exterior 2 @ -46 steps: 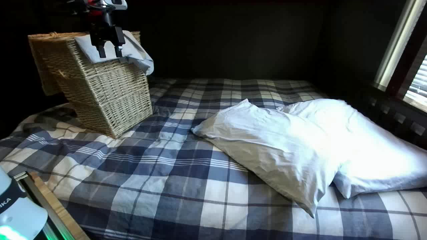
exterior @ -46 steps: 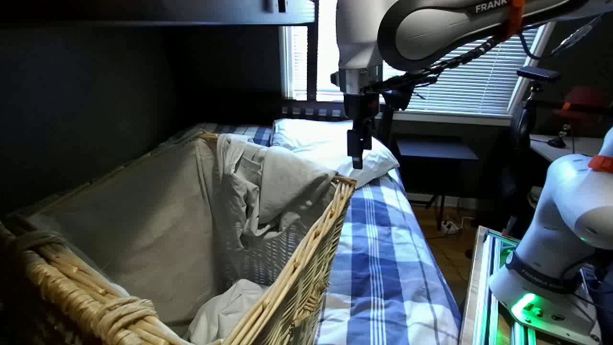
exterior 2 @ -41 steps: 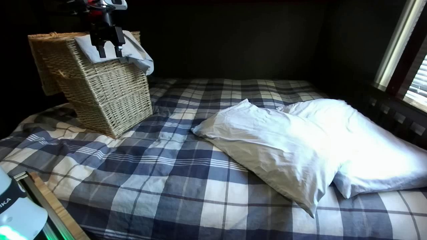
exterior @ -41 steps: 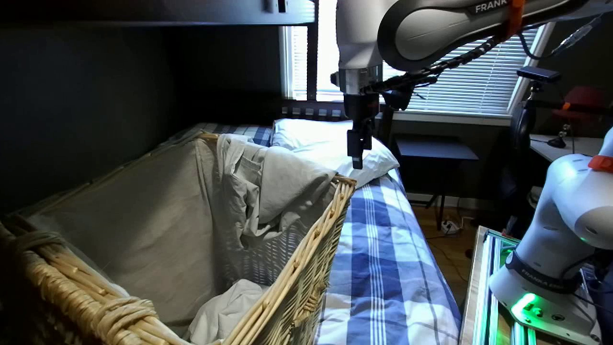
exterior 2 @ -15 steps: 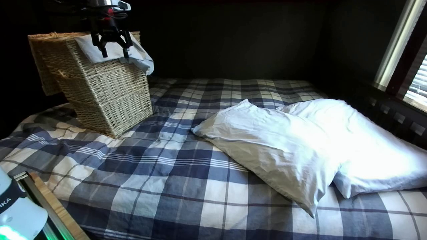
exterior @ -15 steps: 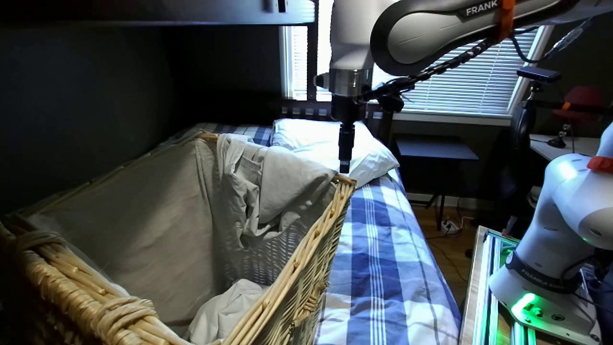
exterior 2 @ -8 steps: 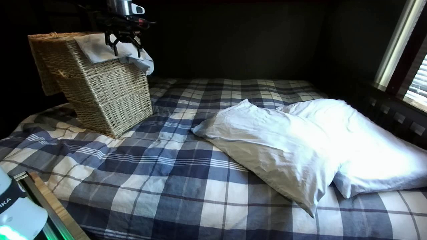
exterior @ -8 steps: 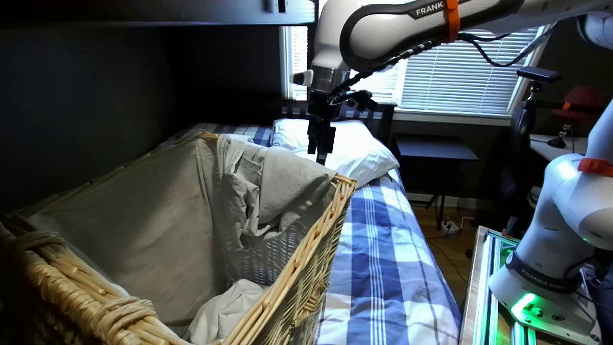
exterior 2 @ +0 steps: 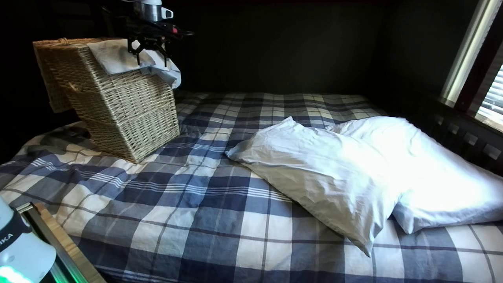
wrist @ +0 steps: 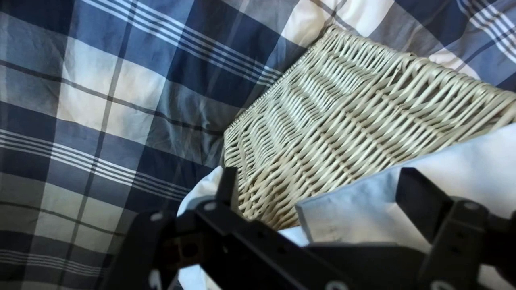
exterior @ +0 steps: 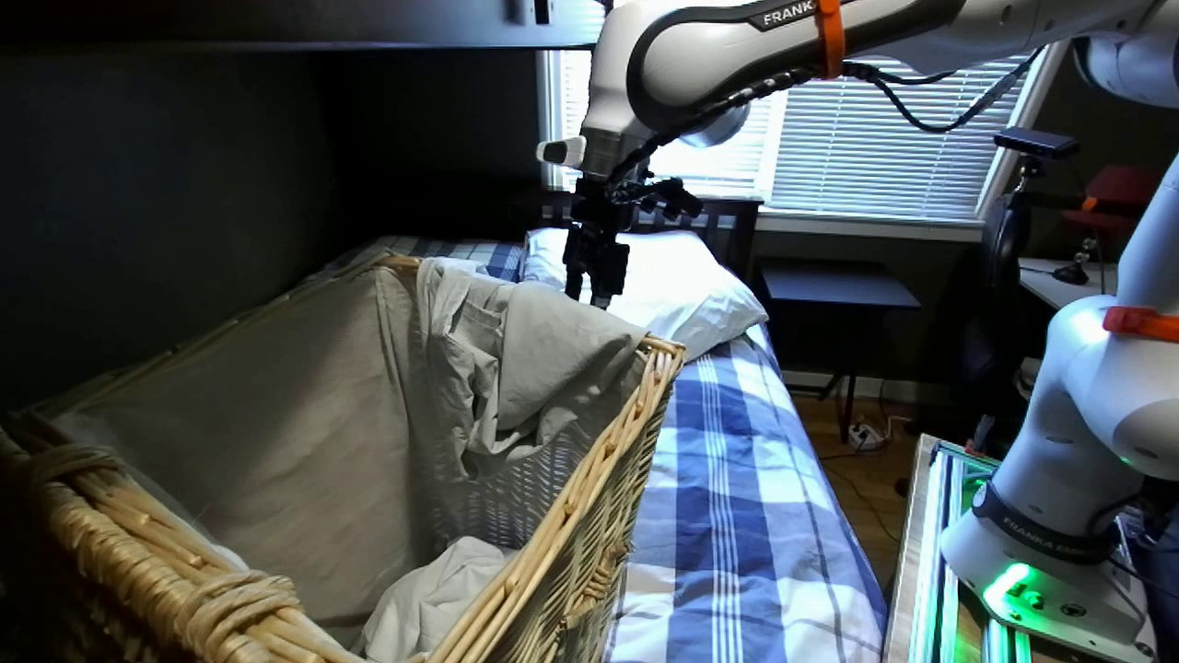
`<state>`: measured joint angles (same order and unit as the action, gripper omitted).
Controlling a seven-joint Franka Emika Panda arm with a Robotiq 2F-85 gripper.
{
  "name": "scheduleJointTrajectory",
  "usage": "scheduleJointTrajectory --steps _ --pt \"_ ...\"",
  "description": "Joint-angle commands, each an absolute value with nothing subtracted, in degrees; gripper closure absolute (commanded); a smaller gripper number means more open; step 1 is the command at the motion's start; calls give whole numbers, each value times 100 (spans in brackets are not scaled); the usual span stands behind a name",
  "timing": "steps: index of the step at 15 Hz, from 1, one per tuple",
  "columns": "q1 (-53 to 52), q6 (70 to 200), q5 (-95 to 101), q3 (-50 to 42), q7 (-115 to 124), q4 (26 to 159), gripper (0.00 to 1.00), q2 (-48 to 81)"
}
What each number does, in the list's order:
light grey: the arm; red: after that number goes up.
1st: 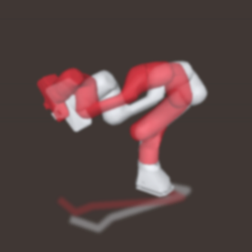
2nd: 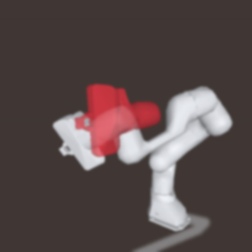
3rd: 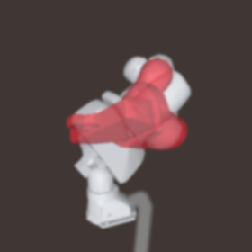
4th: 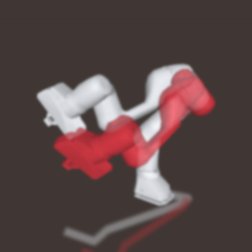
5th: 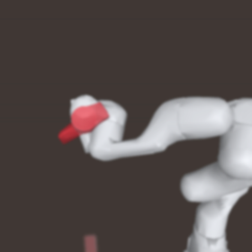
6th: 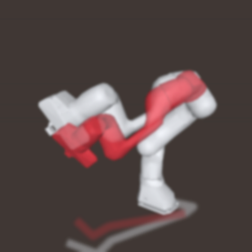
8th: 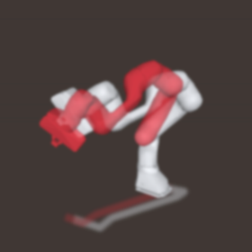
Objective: Put the pillowcase in the laundry basket
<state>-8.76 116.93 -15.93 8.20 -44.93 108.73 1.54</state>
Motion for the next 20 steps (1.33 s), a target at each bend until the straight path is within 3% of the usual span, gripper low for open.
scheduleJointTrajectory --steps 1,11,20 --pt "-852 11682 -1589 846 -4485 10862 0 156" --pt "-618 12241 -3704 1019 -7749 10253 0 1201" --pt "-324 11585 -4745 1233 -10022 9678 0 1840"
